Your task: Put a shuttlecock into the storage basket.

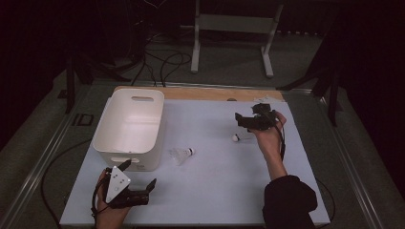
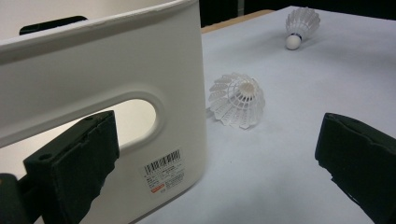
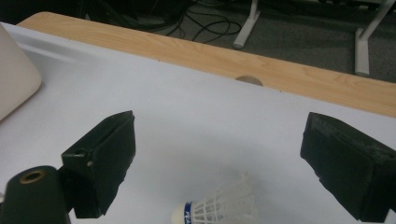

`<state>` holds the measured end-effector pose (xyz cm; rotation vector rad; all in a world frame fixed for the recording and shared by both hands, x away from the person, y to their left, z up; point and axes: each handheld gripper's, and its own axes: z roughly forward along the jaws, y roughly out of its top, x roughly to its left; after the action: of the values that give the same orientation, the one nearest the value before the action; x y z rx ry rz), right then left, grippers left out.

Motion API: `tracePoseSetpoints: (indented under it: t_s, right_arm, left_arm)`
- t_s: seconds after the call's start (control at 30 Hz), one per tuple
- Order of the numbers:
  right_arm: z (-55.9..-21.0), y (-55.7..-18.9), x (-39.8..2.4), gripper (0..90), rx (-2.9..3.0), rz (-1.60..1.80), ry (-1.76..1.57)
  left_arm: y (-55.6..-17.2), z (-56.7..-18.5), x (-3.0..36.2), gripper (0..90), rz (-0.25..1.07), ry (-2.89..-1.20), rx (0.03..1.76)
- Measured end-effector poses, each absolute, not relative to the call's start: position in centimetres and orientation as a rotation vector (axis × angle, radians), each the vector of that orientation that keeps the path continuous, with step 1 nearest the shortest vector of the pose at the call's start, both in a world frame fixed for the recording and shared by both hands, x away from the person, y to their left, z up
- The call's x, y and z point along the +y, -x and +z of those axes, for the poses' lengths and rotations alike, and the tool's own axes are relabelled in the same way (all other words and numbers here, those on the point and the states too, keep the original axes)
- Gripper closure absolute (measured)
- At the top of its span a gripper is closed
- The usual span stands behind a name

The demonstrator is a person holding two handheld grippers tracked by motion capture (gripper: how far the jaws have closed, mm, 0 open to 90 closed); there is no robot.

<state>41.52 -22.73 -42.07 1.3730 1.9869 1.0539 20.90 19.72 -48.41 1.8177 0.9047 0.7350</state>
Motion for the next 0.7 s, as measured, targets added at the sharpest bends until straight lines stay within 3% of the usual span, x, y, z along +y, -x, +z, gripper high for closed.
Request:
tracePoseSetpoints:
  t_s: [0.7]
  right_arm:
    - [-44.2,-42.1,-23.9,11.5,2.025,1.005,-1.447]
  left_arm:
    - [-20.9,-48.4,19.7,0.3,0.733,-1.82,0.903]
